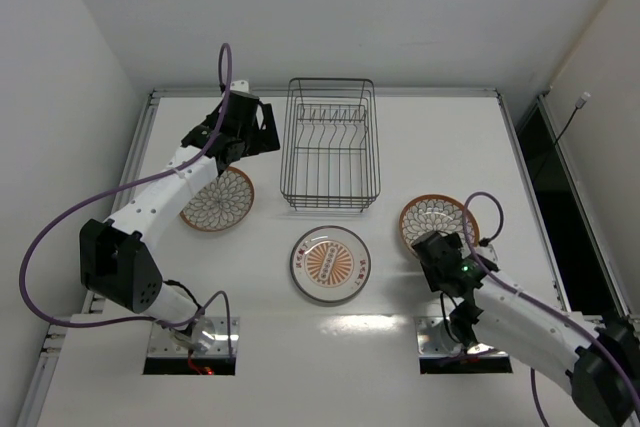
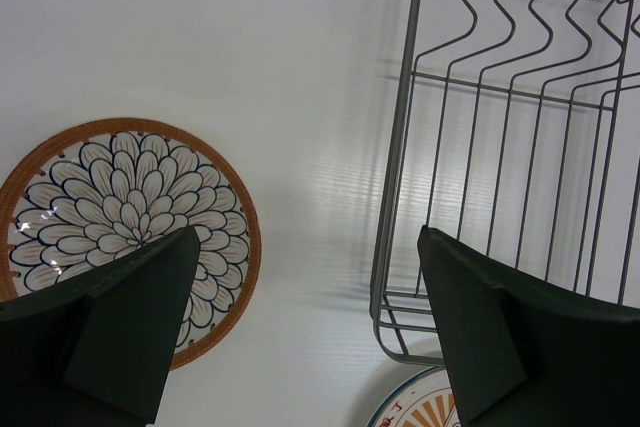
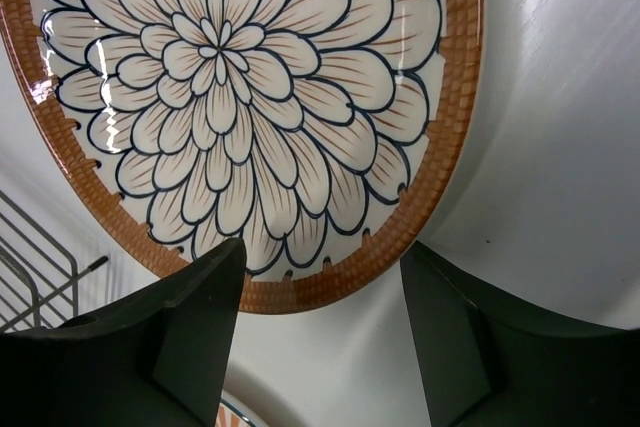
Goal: Load the plates into the dish rack
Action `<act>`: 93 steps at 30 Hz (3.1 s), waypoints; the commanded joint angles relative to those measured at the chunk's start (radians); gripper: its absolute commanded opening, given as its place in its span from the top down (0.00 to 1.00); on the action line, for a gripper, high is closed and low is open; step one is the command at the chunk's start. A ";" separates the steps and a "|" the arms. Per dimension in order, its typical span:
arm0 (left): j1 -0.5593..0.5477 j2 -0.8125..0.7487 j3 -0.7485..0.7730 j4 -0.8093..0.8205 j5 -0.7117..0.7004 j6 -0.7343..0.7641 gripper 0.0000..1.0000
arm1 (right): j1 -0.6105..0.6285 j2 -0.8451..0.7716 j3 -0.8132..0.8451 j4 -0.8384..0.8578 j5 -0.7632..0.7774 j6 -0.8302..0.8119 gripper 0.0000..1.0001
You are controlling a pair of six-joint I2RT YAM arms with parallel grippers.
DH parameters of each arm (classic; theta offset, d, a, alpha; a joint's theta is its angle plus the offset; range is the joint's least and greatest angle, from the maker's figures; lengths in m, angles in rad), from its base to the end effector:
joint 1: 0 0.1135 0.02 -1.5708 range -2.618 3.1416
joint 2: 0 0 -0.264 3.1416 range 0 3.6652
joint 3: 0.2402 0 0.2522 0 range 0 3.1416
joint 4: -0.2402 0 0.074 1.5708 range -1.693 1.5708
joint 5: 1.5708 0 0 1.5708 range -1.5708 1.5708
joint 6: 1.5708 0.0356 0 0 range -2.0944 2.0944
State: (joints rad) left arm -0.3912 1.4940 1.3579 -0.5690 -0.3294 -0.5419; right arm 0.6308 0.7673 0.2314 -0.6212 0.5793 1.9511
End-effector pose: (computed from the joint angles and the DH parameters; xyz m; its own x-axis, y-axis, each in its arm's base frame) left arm 0.3119 -0.1162 0.3331 -0.5819 -0.2879 -0.7606 -0.1950 0.9574 -0.2132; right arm 0.1027 0.0509 0.1282 -0.0188 0.9485 -0.3162 0.8038 0.2024 0.5593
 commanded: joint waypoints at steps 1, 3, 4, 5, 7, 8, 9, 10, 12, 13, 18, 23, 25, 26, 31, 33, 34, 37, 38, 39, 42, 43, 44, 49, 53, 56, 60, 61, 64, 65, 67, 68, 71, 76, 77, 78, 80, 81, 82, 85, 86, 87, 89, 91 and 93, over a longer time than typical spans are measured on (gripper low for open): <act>0.005 -0.017 0.018 0.014 -0.013 0.003 0.10 | 0.003 0.070 0.074 0.046 0.056 0.080 0.41; 0.005 -0.017 0.018 0.014 -0.013 0.003 0.10 | 0.003 0.098 0.088 0.035 0.067 0.095 0.42; 0.005 -0.017 0.018 0.014 -0.013 0.003 0.10 | 0.003 0.107 0.098 0.023 0.067 0.106 0.42; 0.005 -0.017 0.018 0.014 -0.013 0.003 0.10 | 0.003 0.121 0.098 0.023 0.079 0.117 0.42; 0.005 -0.017 0.018 0.014 -0.013 0.003 0.10 | 0.003 0.121 0.108 0.023 0.079 0.117 0.46; 0.005 -0.017 0.018 0.014 -0.013 0.003 0.10 | 0.003 0.121 0.108 0.023 0.088 0.126 0.52; 0.005 -0.017 0.018 0.014 -0.013 0.003 0.10 | 0.003 0.121 0.108 0.023 0.088 0.126 0.55; 0.005 -0.017 0.018 0.014 -0.013 0.003 0.10 | 0.003 0.121 0.108 0.023 0.100 0.126 0.59; 0.005 -0.017 0.018 0.014 -0.013 0.003 0.10 | 0.003 0.121 0.099 0.023 0.109 0.126 0.72; 0.005 -0.017 0.018 0.014 -0.013 0.003 0.10 | 0.003 0.110 0.098 0.023 0.122 0.117 0.76; 0.005 -0.017 0.018 0.014 -0.013 0.003 0.10 | -0.006 0.037 0.063 0.032 0.122 0.065 1.00; 0.005 -0.008 0.018 0.014 -0.013 0.003 0.10 | -0.006 -0.028 0.030 0.041 0.113 0.006 1.00; 0.005 -0.008 0.018 0.014 -0.013 0.003 0.10 | -0.006 -0.039 0.029 0.041 0.113 0.006 1.00; 0.005 -0.008 0.018 0.014 -0.013 0.003 0.10 | 0.003 -0.039 0.029 0.032 0.113 0.006 1.00; 0.005 -0.008 0.018 0.014 -0.013 0.003 0.10 | 0.003 0.036 0.068 0.011 0.113 0.028 1.00; 0.005 -0.008 0.018 0.014 -0.013 0.003 0.10 | 0.003 0.072 0.091 -0.008 0.122 0.040 0.95; 0.005 -0.008 0.018 0.014 -0.013 0.003 0.10 | 0.003 0.081 0.091 -0.008 0.122 0.051 0.86; 0.005 -0.008 0.018 0.014 -0.013 0.003 0.10 | 0.003 0.093 0.100 -0.008 0.122 0.060 0.79; 0.005 -0.008 0.018 0.014 -0.013 0.003 0.10 | 0.003 0.093 0.100 -0.008 0.122 0.069 0.73; 0.005 -0.008 0.018 0.014 -0.013 0.003 0.10 | 0.003 0.093 0.100 -0.008 0.122 0.069 0.67; 0.005 -0.008 0.018 0.014 -0.013 0.003 0.10 | 0.003 0.093 0.091 0.003 0.122 0.069 0.54; 0.005 -0.008 0.018 0.014 -0.013 0.003 0.10 | 0.003 0.093 0.091 0.003 0.122 0.069 0.51; 0.005 -0.008 0.018 0.014 -0.013 0.003 0.10 | 0.003 0.093 0.091 0.012 0.131 0.069 0.45; 0.005 -0.008 0.018 0.014 -0.013 0.003 0.10 | -0.006 0.118 0.091 0.034 0.140 0.058 0.44; 0.005 -0.008 0.018 0.014 -0.013 0.003 0.10 | -0.006 0.181 0.124 0.034 0.149 0.058 0.43; 0.005 -0.008 0.018 0.014 -0.013 0.003 0.10 | -0.006 0.240 0.151 0.034 0.160 0.058 0.43; 0.005 -0.008 0.018 0.014 -0.013 0.003 0.10 | -0.006 0.274 0.178 0.025 0.169 0.058 0.43; 0.005 0.001 0.018 0.014 -0.013 0.003 0.10 | -0.006 0.274 0.178 0.025 0.169 0.058 0.43; 0.005 0.002 0.018 0.014 -0.013 0.003 0.10 | -0.006 0.274 0.178 0.025 0.169 0.049 0.44; 0.005 0.002 0.018 0.014 -0.013 0.003 0.10 | -0.006 0.274 0.187 0.025 0.169 0.049 0.44; 0.005 0.002 0.018 0.014 -0.013 0.003 0.10 | -0.019 0.283 0.187 0.034 0.160 0.028 0.45; 0.005 0.002 0.018 0.014 -0.013 0.003 0.10 | -0.019 0.293 0.187 0.034 0.160 0.028 0.45; 0.005 0.002 0.018 0.014 -0.013 0.003 0.10 | -0.029 0.319 0.226 0.034 0.151 -0.001 0.45; 0.005 0.002 0.018 0.014 -0.013 0.003 0.10 | -0.048 0.343 0.235 0.034 0.133 -0.030 0.45; 0.005 0.002 0.018 0.014 -0.013 0.003 0.10 | -0.048 0.343 0.235 0.034 0.132 -0.046 0.43; 0.005 0.002 0.018 0.014 -0.013 0.003 0.10 | -0.057 0.360 0.247 0.034 0.132 -0.046 0.43; 0.005 0.002 0.018 0.014 -0.013 0.003 0.10 | -0.057 0.378 0.261 0.025 0.132 -0.072 0.41; 0.005 0.002 0.018 0.014 -0.013 0.003 0.10 | -0.057 0.388 0.275 0.015 0.132 -0.072 0.41; 0.005 0.002 0.018 0.014 -0.013 0.003 0.10 | -0.057 0.401 0.275 0.015 0.132 -0.081 0.41; 0.005 0.002 0.018 0.014 -0.013 0.003 0.10 | -0.057 0.411 0.286 0.015 0.132 -0.081 0.41; 0.005 0.002 0.018 0.014 -0.013 0.003 0.10 | -0.057 0.411 0.286 0.015 0.132 -0.090 0.41; 0.005 0.002 0.018 0.014 -0.013 0.003 0.10 | -0.057 0.411 0.286 0.015 0.132 -0.090 0.41; 0.005 0.002 0.018 0.014 -0.013 0.003 0.10 | -0.057 0.411 0.286 0.015 0.132 -0.090 0.41; 0.005 0.002 0.018 0.014 -0.013 0.003 0.10 | -0.057 0.411 0.286 0.015 0.123 -0.090 0.41; 0.005 0.002 0.018 0.014 -0.013 0.003 0.10 | -0.057 0.421 0.295 0.015 0.123 -0.090 0.41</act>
State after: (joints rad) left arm -0.3912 1.4979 1.3579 -0.5743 -0.3298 -0.5419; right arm 0.5777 1.1767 0.4759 -0.6163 0.6846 1.8599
